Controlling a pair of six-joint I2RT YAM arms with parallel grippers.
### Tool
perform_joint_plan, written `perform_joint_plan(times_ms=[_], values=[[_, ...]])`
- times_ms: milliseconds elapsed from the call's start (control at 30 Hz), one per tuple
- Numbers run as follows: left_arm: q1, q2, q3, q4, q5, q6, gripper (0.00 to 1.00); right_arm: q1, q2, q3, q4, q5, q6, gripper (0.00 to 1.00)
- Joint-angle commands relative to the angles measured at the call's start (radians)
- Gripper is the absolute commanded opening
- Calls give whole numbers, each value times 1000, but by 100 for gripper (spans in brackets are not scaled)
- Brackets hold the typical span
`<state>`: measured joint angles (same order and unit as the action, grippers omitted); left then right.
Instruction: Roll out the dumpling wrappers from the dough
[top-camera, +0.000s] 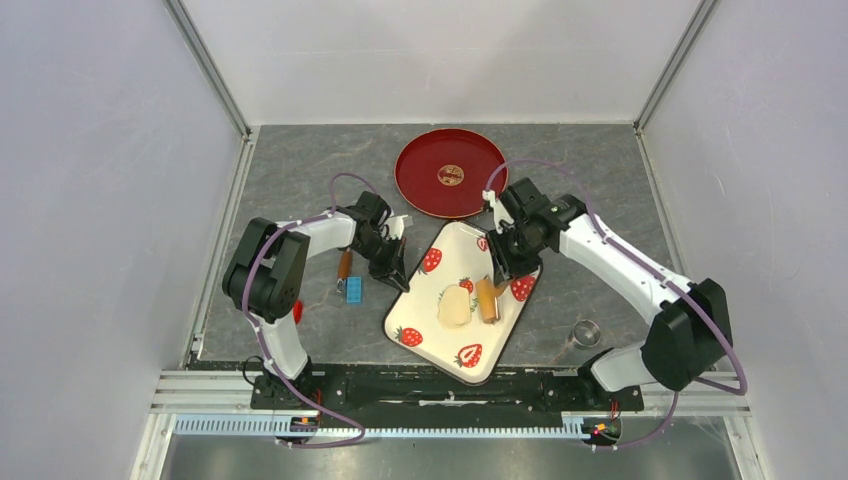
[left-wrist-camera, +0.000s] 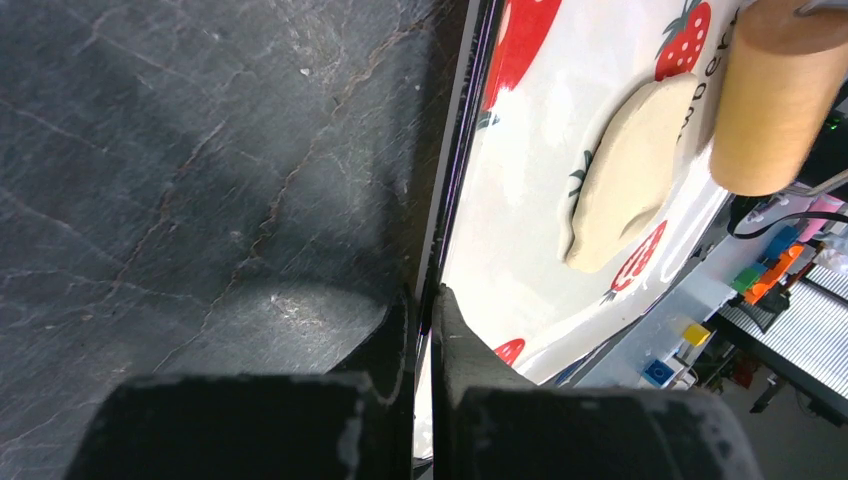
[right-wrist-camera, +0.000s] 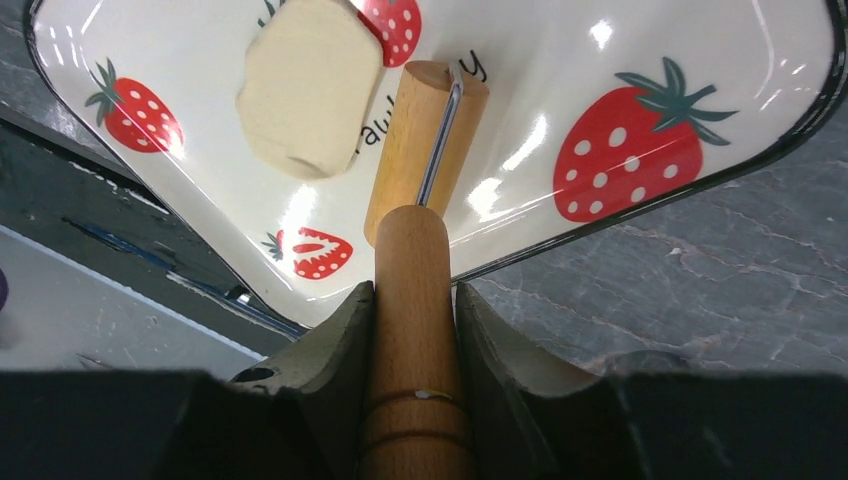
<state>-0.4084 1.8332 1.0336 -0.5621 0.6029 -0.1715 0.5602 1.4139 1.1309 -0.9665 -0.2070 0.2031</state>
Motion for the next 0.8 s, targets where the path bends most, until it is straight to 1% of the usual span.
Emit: perform_joint_plan(times_ms=[0,67,133,167,300,333,433,533,567,633,700,767], values=[[-4,-15,5,-30,-139,45,6,-51,15,163,-34,-27,-33,0],[-2,-58,18,-18,-135,27,13,-89,17,216,-14,-71,-30,0],[-2,-114,25,12,-136,0,24,-132,14,246,17,-106,-28,0],[-1,-143,26,32,-142,-15,36,-160,12,249,38,-119,-26,0],[9,-268,28,114,-165,-80,58,-297,-8,191,172,-221,13,0],[13,-304,25,135,-174,-92,62,-340,-14,169,222,-248,35,0],[32,-411,15,174,-234,-124,67,-458,-22,108,381,-316,105,0],[70,-491,6,184,-307,-166,70,-552,1,101,486,-352,136,0],[92,-509,-2,196,-311,-185,72,-610,17,114,502,-348,139,0],[144,-546,-28,227,-290,-234,75,-675,40,108,581,-356,178,3],[195,-573,-55,277,-213,-282,77,-720,71,104,644,-363,208,4],[232,-581,-74,332,-125,-323,79,-746,110,110,668,-366,206,7]])
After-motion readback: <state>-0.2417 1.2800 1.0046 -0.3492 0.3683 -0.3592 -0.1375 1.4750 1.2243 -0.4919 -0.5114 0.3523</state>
